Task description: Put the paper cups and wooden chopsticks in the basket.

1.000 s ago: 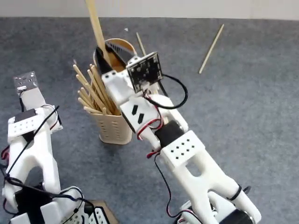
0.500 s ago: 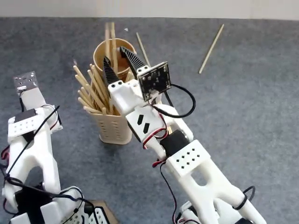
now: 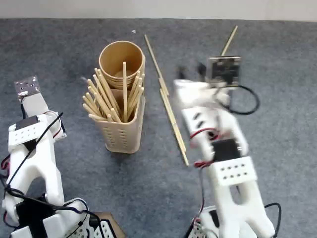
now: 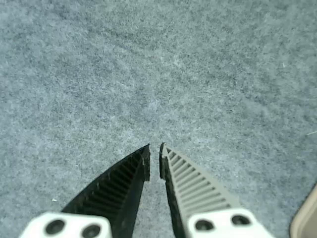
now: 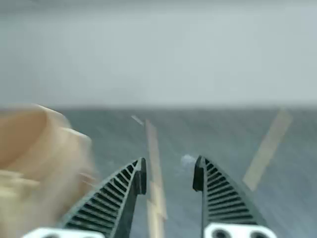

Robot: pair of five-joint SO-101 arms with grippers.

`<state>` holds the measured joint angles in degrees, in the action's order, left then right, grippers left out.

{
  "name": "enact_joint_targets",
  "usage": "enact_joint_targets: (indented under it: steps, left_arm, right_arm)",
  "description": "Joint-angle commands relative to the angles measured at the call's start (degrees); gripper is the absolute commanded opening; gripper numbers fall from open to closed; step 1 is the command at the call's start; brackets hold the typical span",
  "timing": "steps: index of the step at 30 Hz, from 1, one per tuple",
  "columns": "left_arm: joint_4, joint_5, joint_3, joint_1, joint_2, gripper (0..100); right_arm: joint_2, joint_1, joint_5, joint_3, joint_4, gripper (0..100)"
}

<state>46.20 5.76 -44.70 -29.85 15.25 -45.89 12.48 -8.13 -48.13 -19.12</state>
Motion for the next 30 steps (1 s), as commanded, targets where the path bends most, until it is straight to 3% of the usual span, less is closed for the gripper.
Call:
enact_joint_targets:
  steps: [1,5,8,12,22,30]
  left_arm:
    - [-0.79,0.79,0.22,1.19,2.07,7]
    - [-0.7,0.79,0.22,1.19,2.07,7]
    - [-0.62,0.79,0.22,0.92,2.07,7]
    - [-0.53,0.79,0.13,0.92,2.07,7]
    - [-0.62,0.79,0.13,1.1,2.07,7]
    - [-0.62,0.79,0.13,1.1,2.07,7]
  right_arm:
    - [-0.84,-6.29,2.73,-1.54,-2.86,16.2]
    - [7.43,0.4,14.95,-3.91,-6.37,16.2]
    - [16.31,6.11,18.46,-3.74,-7.43,16.2]
    - [26.59,9.71,18.99,-0.92,-7.34,16.2]
    - [45.93,10.24,19.08,7.96,-7.34,16.2]
    - [48.84,10.42,19.16,9.54,-7.43,14.9]
